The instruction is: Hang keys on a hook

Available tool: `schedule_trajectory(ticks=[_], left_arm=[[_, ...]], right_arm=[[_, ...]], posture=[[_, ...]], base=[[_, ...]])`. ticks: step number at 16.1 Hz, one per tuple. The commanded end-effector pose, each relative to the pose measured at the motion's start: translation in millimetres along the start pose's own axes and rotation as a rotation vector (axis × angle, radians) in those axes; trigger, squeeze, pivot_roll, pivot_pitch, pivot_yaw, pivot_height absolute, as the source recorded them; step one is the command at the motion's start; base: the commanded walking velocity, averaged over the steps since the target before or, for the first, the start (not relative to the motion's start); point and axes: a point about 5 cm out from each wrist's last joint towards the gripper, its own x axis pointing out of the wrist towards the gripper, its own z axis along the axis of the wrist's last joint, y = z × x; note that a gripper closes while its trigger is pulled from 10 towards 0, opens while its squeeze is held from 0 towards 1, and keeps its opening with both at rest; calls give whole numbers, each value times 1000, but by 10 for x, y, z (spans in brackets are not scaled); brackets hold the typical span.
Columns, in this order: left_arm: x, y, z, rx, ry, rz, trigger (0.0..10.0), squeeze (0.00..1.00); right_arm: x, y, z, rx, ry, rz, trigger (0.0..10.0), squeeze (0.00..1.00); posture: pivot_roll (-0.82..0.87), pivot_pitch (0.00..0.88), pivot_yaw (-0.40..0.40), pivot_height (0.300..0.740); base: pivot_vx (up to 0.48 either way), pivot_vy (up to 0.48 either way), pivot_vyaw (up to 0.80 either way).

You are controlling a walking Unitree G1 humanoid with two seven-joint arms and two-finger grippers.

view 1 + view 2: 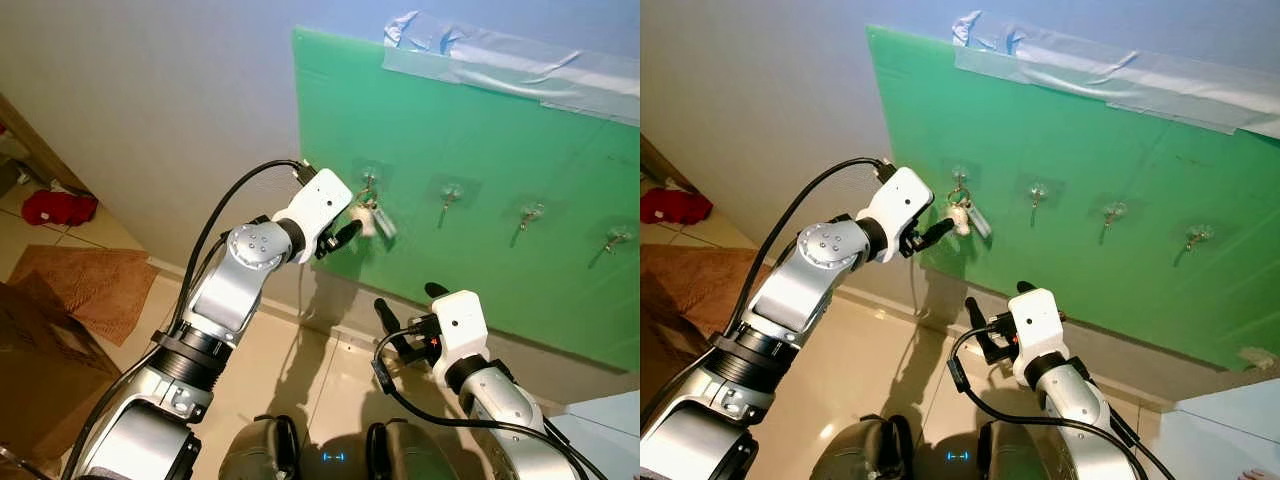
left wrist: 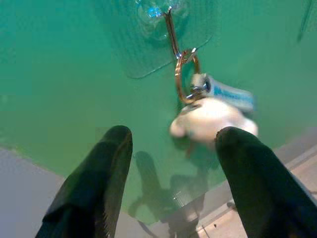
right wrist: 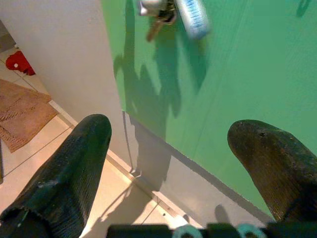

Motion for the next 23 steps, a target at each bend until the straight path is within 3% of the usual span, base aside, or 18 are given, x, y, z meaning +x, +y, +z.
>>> schedule_trajectory(ticks=[1, 7, 10, 12, 14, 15, 17, 20, 21, 23], left_arm=[[-31, 9, -60, -20, 17, 9, 10000, 1000], [-209, 78, -129, -87, -3, 51, 10000, 1000], [-520, -11, -214, -159, -78, 67, 10000, 1000], [-630, -59, -243, -196, -121, 100, 10000, 1000], [-687, -113, -355, -214, -129, 156, 10000, 1000], [-703, -123, -449, -303, -153, 208, 10000, 1000], [-795, -11, -692, -393, -138, 390, 10000, 1000], [-859, -35, -475, -504, -258, 452, 10000, 1000], [-830, 17, -466, -545, -250, 505, 10000, 1000], [-795, 110, -531, -519, -202, 581, 10000, 1000]], right_arm=[[-15, 8, -19, 12, 14, 8, 10000, 0], [-18, -2, -31, 16, 16, 3, 10000, 0], [24, -37, -25, 8, 12, 12, 10000, 0], [80, -73, 21, -7, -5, 12, 10000, 0], [164, -144, 98, -22, -38, -2, 10000, 0], [219, -191, 158, -25, -66, -21, 10000, 0], [326, -288, 275, -25, -133, -96, 10000, 0], [439, -337, 370, 32, -195, -144, 10000, 0], [461, -371, 380, 96, -206, -153, 10000, 0], [481, -369, 381, 182, -213, -125, 10000, 0]], posture=[[-187, 184, 21, 710], [-177, 182, 21, 710], [-135, 175, 4, 710], [-120, 168, -8, 710], [-104, 149, -21, 710], [-96, 132, -19, 710], [-90, 113, -7, 710], [-84, 81, 5, 710], [-89, 70, 4, 710], [-92, 64, -2, 710]], base=[[0, 0, 0], [0, 0, 0], [0, 0, 0], [0, 0, 0], [0, 0, 0], [0, 0, 0], [0, 0, 0], [0, 0, 0], [0, 0, 0], [0, 0, 0]])
